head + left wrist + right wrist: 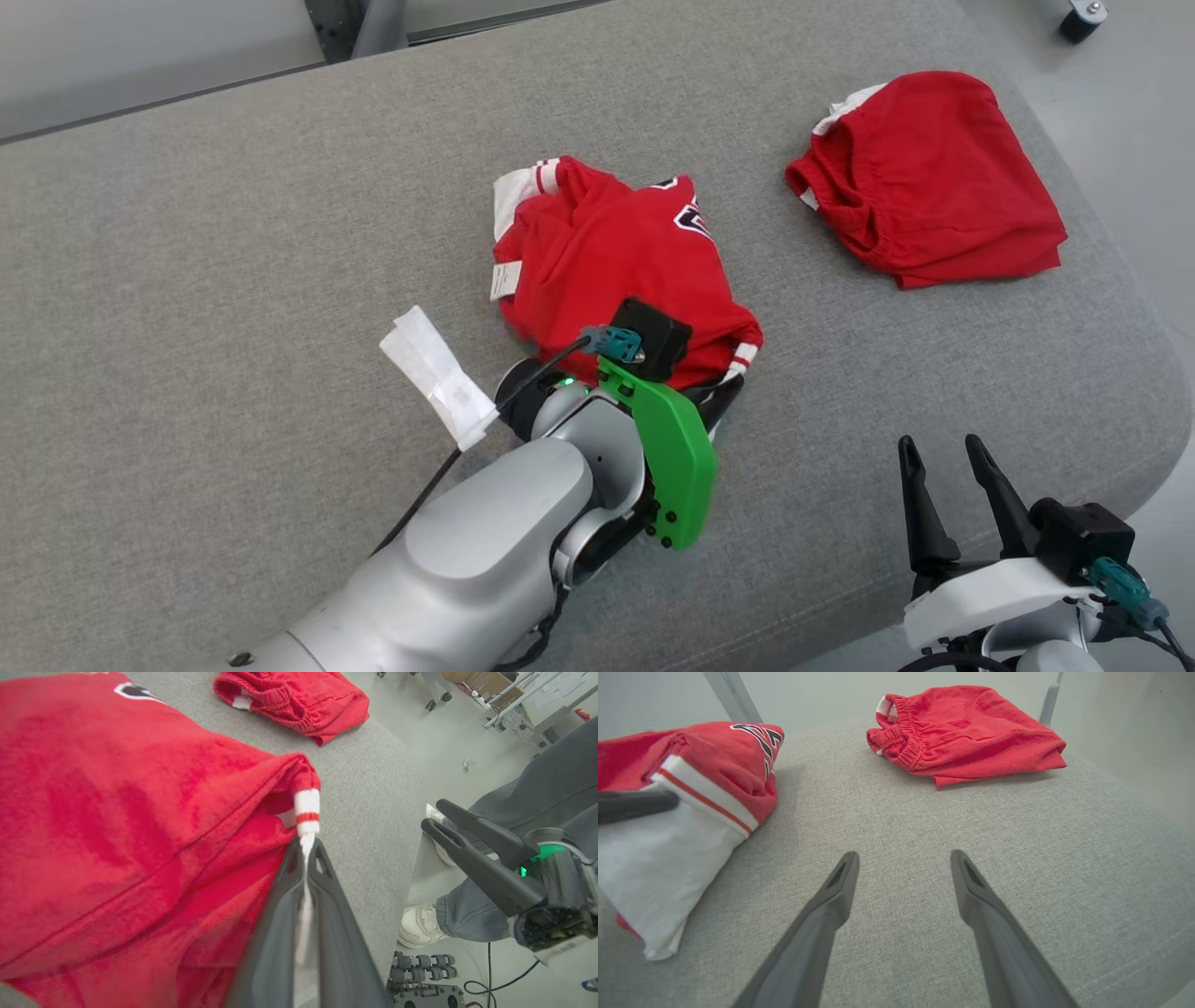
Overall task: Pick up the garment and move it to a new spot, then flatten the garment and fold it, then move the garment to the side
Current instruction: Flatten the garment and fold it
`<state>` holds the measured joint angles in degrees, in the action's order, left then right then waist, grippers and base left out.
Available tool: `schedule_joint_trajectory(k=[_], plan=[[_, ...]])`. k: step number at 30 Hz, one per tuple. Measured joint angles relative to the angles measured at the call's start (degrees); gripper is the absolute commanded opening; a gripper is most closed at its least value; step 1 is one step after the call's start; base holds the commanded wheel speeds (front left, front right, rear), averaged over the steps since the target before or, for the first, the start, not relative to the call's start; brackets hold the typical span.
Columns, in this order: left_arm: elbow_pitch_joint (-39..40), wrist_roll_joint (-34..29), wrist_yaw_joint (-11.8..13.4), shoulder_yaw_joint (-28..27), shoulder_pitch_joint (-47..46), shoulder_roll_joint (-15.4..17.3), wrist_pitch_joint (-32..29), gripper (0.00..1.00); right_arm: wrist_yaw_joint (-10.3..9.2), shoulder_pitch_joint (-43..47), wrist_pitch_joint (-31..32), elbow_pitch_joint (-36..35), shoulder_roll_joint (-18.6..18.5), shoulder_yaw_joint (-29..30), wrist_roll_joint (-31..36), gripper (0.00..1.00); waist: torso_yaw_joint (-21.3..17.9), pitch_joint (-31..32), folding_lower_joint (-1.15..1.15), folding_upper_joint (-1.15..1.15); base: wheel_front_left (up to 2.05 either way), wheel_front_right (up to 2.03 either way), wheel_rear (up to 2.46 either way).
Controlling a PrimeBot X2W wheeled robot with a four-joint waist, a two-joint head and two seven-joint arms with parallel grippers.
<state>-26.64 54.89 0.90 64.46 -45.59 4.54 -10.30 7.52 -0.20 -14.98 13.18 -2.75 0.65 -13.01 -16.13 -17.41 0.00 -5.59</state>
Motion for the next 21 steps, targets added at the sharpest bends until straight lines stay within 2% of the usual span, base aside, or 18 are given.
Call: schedule_joint_trajectory(k=[3, 4, 5, 6, 7, 8, 11, 16, 21], plan=[[-4.8, -0.5, -0.9, 0.5, 0.0, -0.8, 3.7, 0.0, 0.0, -0.1, 0.0, 0.3, 0.0, -0.1, -0.4, 1.0, -0.8, -0.7, 0.0, 0.0, 0.0, 0.0, 0.0], [-6.2, -0.7, -0.9, 0.4, 0.0, -1.0, 5.2, 0.04, 0.0, -0.1, 0.0, 0.4, 0.0, -0.1, -0.5, 1.0, -1.1, -0.9, 0.0, 0.0, 0.0, 0.0, 0.0], [-7.3, -0.8, -0.9, 0.4, 0.0, -1.3, 7.2, 0.35, 0.0, -0.1, 0.0, 0.4, 0.0, 0.0, -0.5, 1.0, -1.3, -1.2, 0.0, 0.0, 0.0, 0.0, 0.0], [-8.1, -1.1, -0.9, 0.5, -0.1, -1.5, 8.8, 0.35, 0.0, -0.1, 0.0, 0.4, 0.0, 0.0, -0.6, 1.0, -1.5, -1.4, 0.0, 0.0, 0.0, 0.0, 0.0], [-8.6, -1.1, -1.2, 0.6, -0.2, -1.6, 10.2, 0.65, 0.0, -0.1, 0.0, 0.5, 0.0, 0.0, -0.9, 1.0, -1.6, -1.6, 0.0, 0.0, 0.0, 0.0, 0.0], [-8.4, -0.3, -1.7, 0.7, -0.1, -1.5, 11.4, 1.0, 0.0, -0.1, 0.0, 0.5, 0.0, 0.0, -0.9, 1.0, -1.7, -1.8, 0.0, 0.0, 0.0, 0.0, 0.0], [-6.5, 1.6, -1.7, 2.5, 0.2, -1.7, 14.0, 1.0, 0.0, -0.1, 0.0, 0.7, 0.0, 0.0, -1.1, 1.0, -1.6, -2.1, 0.0, 0.0, 0.0, 0.0, 0.0], [-2.9, 3.9, -0.3, 3.7, 1.9, -1.7, 18.2, 1.0, 0.0, -0.2, 0.0, 0.9, 0.0, 0.4, -1.4, 1.0, -1.0, -1.9, 0.0, 0.0, 0.0, 0.0, 0.0], [-0.6, 3.7, 3.2, 3.1, 4.5, -0.7, 21.1, 1.0, 0.0, 0.1, 0.0, 0.7, 0.0, 1.3, -1.4, 1.0, 0.0, -1.2, 0.0, 0.0, 0.0, 0.0, 0.0]])
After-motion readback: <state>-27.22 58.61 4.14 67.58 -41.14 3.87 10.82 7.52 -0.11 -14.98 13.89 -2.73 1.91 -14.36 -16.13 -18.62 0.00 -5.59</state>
